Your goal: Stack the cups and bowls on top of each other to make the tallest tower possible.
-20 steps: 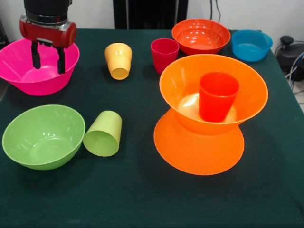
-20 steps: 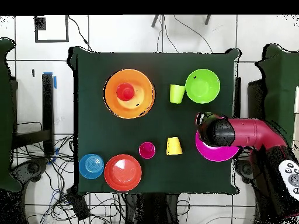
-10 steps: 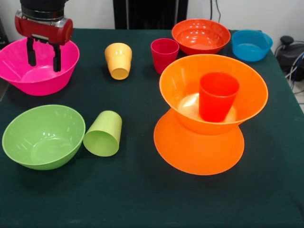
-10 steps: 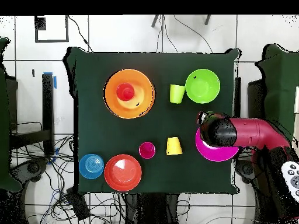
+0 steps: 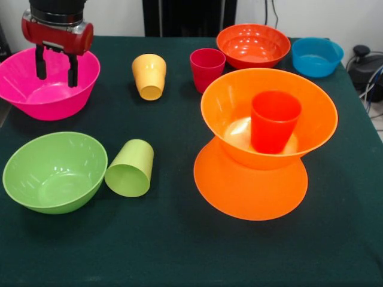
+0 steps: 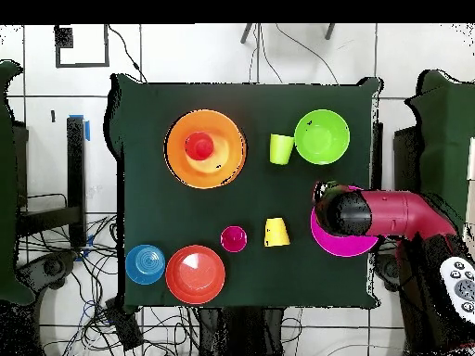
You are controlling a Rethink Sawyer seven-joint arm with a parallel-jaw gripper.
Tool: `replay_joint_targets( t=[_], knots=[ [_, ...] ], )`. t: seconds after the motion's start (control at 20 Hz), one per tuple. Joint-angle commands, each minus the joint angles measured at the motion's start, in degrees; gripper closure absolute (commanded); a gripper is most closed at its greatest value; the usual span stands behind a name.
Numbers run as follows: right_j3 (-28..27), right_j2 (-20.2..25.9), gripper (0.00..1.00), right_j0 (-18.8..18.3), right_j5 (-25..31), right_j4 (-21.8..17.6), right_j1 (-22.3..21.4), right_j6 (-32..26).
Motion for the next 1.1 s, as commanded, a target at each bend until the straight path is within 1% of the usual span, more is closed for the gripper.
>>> replay_joint_targets(
  t=[0.05, 0.2, 0.4, 0.6, 0.85, 0.95, 1.1],
  knots=[
    [-0.02, -3.01, 0.00, 3.33, -0.57, -2.38, 3.48, 2.70],
    [0.42, -3.57, 0.00, 3.26, -1.44, -1.99, 4.39, 2.79],
    [-0.28, -3.95, 0.00, 3.34, -2.33, -1.67, 5.78, 2.96],
    [0.06, -4.06, 0.00, 3.27, -2.79, -0.83, 6.11, 2.96],
    [2.59, -0.99, 0.00, 0.53, -1.87, 2.57, 6.10, 0.33],
    [4.50, 1.54, 0.00, -1.91, -0.95, 4.88, 5.46, -1.91],
    [6.90, 3.76, 0.00, -3.75, 0.71, 7.65, 3.45, -3.60]
  ],
)
